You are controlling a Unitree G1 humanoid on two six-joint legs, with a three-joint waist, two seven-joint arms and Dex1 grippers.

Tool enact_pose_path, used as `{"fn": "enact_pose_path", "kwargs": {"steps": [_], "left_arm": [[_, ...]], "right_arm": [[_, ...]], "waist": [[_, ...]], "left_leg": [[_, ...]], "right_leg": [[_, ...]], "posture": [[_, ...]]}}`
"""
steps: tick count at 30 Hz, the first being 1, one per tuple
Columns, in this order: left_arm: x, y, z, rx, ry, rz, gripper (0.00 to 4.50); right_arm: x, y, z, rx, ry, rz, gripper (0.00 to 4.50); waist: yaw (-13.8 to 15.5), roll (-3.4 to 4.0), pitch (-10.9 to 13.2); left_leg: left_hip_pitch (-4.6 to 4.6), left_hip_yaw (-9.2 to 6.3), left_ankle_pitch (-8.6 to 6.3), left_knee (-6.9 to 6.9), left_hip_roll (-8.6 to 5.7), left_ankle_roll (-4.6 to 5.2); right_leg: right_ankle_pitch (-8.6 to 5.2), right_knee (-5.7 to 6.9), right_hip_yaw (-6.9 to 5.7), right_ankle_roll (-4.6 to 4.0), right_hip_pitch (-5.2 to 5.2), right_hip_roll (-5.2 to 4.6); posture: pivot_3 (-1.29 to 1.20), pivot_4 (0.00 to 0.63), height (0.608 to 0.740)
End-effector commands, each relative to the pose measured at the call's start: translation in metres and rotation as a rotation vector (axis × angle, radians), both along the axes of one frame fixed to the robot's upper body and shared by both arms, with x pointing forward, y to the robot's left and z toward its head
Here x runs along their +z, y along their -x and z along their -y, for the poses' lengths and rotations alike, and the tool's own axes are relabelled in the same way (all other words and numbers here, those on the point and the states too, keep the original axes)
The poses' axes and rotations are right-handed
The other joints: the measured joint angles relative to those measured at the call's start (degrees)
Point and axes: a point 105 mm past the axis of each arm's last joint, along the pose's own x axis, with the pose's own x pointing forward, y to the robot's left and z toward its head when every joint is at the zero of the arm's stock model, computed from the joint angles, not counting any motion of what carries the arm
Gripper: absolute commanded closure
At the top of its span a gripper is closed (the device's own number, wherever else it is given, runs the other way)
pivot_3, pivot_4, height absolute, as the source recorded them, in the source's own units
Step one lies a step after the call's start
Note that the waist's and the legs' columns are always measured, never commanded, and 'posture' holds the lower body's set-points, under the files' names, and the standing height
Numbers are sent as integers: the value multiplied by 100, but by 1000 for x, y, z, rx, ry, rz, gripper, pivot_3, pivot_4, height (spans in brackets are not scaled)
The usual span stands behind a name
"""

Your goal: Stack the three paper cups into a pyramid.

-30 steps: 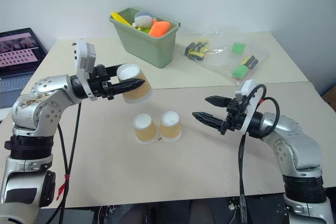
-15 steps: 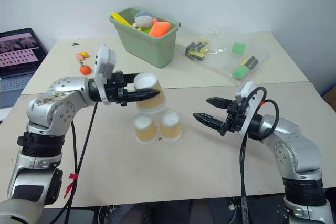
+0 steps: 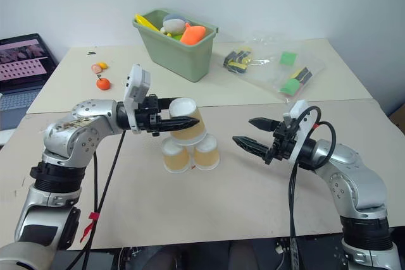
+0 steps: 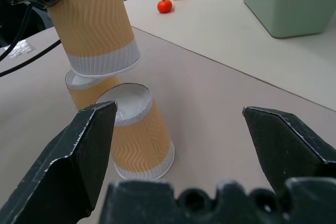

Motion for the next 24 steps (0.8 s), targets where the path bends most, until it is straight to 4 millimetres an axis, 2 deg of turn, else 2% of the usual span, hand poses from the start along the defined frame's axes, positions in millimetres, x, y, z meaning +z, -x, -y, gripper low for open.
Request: {"fn": "enact_pose_path", "kwargs": {"steps": [1, 20, 22, 23, 24], "left_arm": [[4, 7, 3, -23, -10, 36, 1916], [-1, 8, -2, -4, -29, 35, 1916], [0, 9, -2, -16, -14, 27, 1033], [0, 8, -2, -2, -17, 36, 833], [0, 3, -4, 30, -23, 47, 399]], "right_arm": [[15, 4, -1, 5, -13, 81, 0], [16, -1, 0, 6, -17, 80, 0], [17, -1, 0, 6, -17, 81, 0], [17, -2, 1, 6, -17, 81, 0], [17, -1, 1, 6, -18, 80, 0]], "waist": [[-2, 0, 0], [0, 0, 0], [-1, 0, 0], [-1, 0, 0], [1, 0, 0]], "left_leg": [[0, 0, 0, 0, 0, 0], [1, 0, -1, 0, 0, 2], [1, 0, -1, 0, 0, 2], [1, 0, -1, 0, 0, 2], [1, 0, -1, 0, 0, 2]], "right_leg": [[0, 0, 0, 0, 0, 0], [0, 0, 0, 0, 0, 0], [0, 0, 0, 0, 0, 0], [0, 0, 0, 0, 0, 0], [0, 0, 0, 0, 0, 0]], "posture": [[0, 150, 740], [0, 150, 740], [0, 150, 740], [0, 150, 740], [0, 150, 740]]}}
